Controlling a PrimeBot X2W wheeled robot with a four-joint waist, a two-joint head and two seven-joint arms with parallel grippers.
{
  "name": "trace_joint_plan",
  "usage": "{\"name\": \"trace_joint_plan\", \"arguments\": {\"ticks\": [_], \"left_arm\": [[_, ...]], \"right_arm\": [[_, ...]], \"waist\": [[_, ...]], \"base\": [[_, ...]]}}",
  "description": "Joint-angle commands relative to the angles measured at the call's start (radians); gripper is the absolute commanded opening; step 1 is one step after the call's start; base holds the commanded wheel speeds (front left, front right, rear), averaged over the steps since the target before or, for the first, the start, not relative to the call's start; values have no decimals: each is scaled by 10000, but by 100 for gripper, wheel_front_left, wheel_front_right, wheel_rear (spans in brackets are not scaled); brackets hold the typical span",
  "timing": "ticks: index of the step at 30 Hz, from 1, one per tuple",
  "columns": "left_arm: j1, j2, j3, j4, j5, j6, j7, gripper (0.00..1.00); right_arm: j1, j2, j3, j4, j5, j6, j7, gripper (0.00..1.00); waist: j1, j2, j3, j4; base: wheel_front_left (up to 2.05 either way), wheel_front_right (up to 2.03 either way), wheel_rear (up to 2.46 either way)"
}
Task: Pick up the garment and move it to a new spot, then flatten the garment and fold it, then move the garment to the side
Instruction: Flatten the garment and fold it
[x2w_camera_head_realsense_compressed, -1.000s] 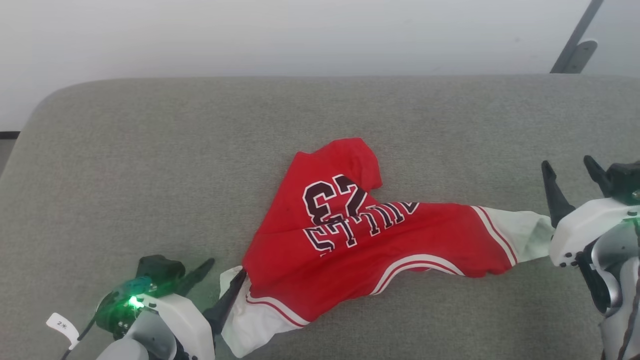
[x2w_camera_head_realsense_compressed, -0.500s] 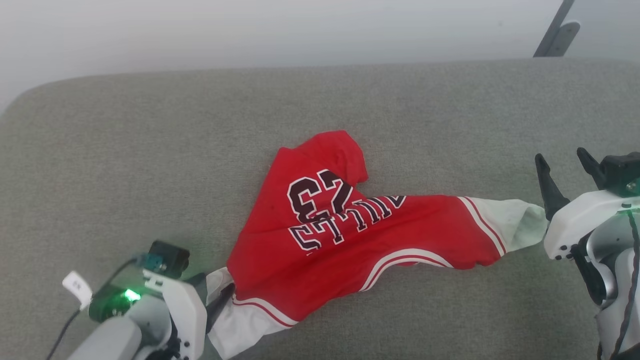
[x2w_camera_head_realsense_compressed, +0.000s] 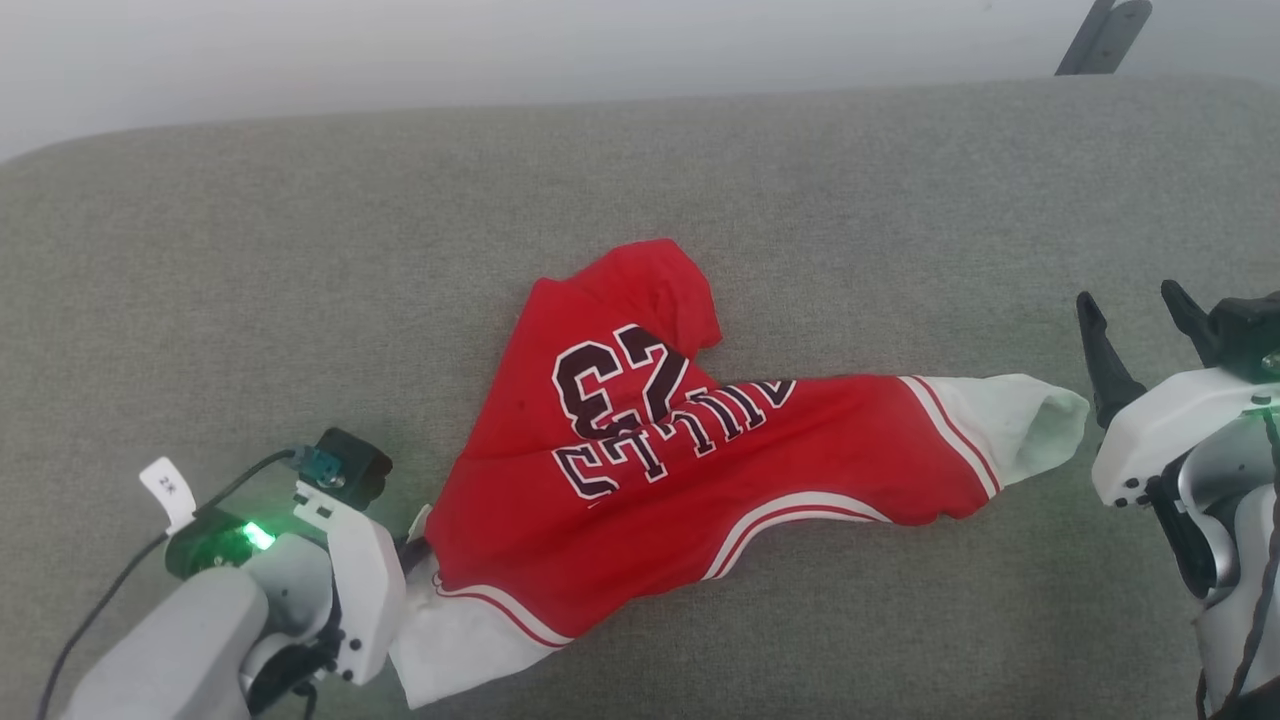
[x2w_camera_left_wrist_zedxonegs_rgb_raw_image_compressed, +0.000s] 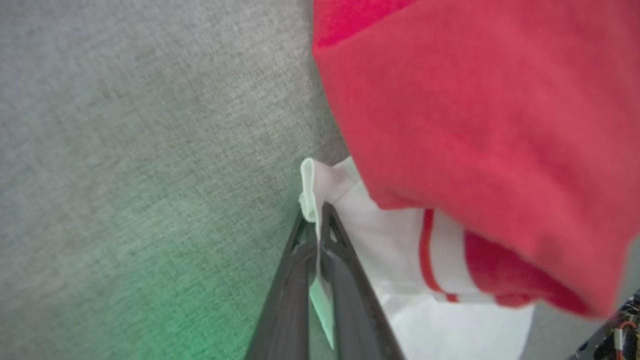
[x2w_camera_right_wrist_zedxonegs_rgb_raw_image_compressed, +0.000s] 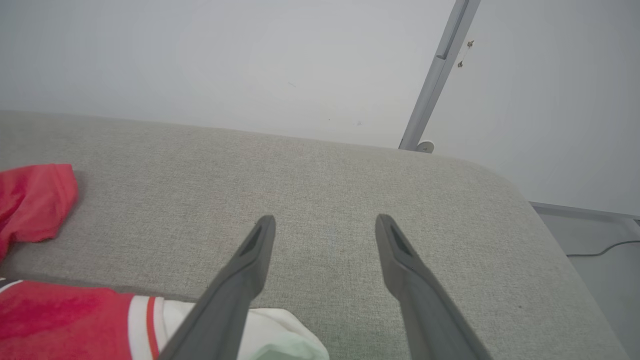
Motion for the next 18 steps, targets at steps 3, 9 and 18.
{"name": "trace_joint_plan", "arguments": {"ticks": [3, 9, 18], "left_arm": [[-359, 281, -188, 265, 147, 94, -13, 0], [-1211, 847, -376, 389, 259, 77, -24, 0], [-2784, 1408, -651, 1152, 446, 52, -296, 0]], "right_arm": [[-106, 19, -28, 24, 74, 1, -113, 100], [-184, 86, 40, 109, 65, 1, -199, 100], [-301, 165, 275, 232, 73, 1, -297, 100]], "waist": [[0, -1, 71, -25], [0, -1, 138, -63], [0, -1, 209, -210]], "base": [[0, 0, 0], [0, 0, 0], [0, 0, 0]]}}
